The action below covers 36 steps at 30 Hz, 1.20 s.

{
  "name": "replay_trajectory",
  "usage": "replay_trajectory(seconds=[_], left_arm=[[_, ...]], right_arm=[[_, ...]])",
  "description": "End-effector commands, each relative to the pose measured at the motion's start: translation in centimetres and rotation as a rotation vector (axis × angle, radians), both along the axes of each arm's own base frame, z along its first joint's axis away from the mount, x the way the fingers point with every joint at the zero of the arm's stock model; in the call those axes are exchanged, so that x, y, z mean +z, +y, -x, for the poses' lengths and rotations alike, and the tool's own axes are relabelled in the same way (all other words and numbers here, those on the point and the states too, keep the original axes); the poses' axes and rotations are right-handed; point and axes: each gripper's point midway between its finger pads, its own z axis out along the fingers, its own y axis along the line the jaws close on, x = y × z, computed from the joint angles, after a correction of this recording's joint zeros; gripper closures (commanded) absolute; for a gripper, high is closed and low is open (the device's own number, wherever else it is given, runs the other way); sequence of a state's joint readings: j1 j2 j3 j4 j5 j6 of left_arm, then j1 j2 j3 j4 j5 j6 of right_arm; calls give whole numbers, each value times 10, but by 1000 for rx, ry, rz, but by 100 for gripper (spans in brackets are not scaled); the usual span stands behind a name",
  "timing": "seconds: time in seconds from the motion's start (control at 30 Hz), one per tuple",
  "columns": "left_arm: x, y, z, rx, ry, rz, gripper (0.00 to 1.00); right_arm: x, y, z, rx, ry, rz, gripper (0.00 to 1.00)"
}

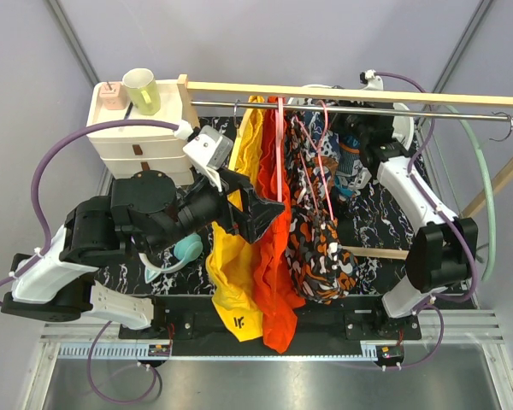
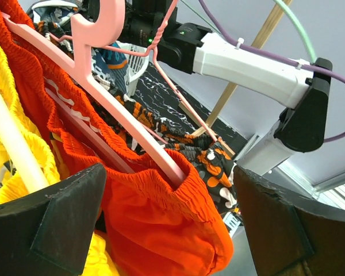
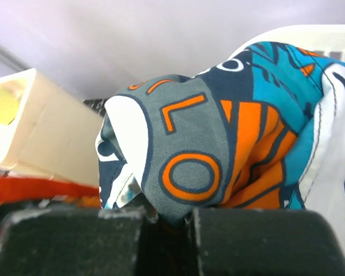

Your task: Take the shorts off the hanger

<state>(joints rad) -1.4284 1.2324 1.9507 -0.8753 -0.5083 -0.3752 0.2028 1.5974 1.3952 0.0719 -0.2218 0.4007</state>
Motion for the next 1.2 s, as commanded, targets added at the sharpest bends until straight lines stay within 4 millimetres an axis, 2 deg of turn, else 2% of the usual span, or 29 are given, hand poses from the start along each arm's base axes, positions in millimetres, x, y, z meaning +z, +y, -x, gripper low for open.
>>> replay_trajectory(seconds=[0.0,0.1,0.23,0.27,0.3,0.37,0.4,0.43,0.47,0.5,0.53,0.57,0.6,0.63,0.67,0.7,0.73,0.77,0.83,0.9,0.93,0.97,1.0,1.03,1.07,1.1,1.13,1.17], left_arm=[[21,18,-7,39,-59,31,4],[21,21,-9,48,-77,15,4],[19,22,-10,45,-92,-3,4],[19,23,-10,46,-94,-5,4],[17,22,-10,46,-97,-13,4],[18,23,-11,50,-102,-17,4],[17,24,-12,52,-106,-22,4],[18,25,-12,55,-108,-24,4],[18,25,-13,57,-111,-26,4],[18,27,-13,60,-114,-30,4],[19,29,-15,75,-118,-30,4],[19,31,-15,80,-119,-31,4],[20,33,-16,84,-123,-33,4],[20,34,-17,94,-127,-35,4],[20,36,-18,98,-127,-37,4],[22,38,-19,105,-130,-34,4],[22,39,-19,109,-130,-35,4],[21,40,-19,110,-130,-39,4],[22,42,-20,120,-130,-40,4],[23,45,-21,126,-133,-36,4],[24,46,-21,127,-134,-34,4],[25,47,-21,130,-137,-35,4],[26,48,-22,133,-139,-32,4],[26,48,-22,133,-141,-32,4],[26,48,-22,133,-144,-37,4],[26,48,-22,131,-144,-37,3],[28,48,-22,132,-145,-32,3],[28,47,-22,131,-145,-34,3]], right_arm=[[45,-8,-28,-86,-162,-5,100],[55,-9,-44,-104,-194,5,100],[83,-16,-62,-159,-264,23,100],[79,-17,-71,-174,-261,32,100],[97,-20,-74,-192,-296,29,100],[97,-29,-88,-254,-304,48,100],[111,-33,-91,-284,-332,42,100],[106,-42,-100,-339,-324,52,100],[118,-46,-102,-366,-350,44,100],[120,-54,-107,-406,-356,51,100],[112,-55,-115,-424,-345,60,100],[122,-58,-119,-441,-363,58,100],[120,-64,-124,-474,-360,75,100],[106,-65,-135,-490,-333,92,100],[116,-68,-137,-509,-338,94,100],[113,-74,-141,-545,-329,109,100],[99,-76,-150,-558,-303,129,100],[103,-77,-151,-566,-292,135,100],[77,-78,-161,-571,-218,174,100],[58,-73,-161,-545,-155,180,100],[59,-71,-156,-534,-147,173,100],[37,-70,-154,-530,-97,171,100],[30,-69,-151,-520,-76,167,100],[38,-71,-142,-520,-80,154,100],[14,-70,-137,-514,-30,167,100],[20,-72,-128,-518,-28,145,100],[-3,-72,-123,-510,24,165,100],[-8,-70,-118,-495,45,173,87]])
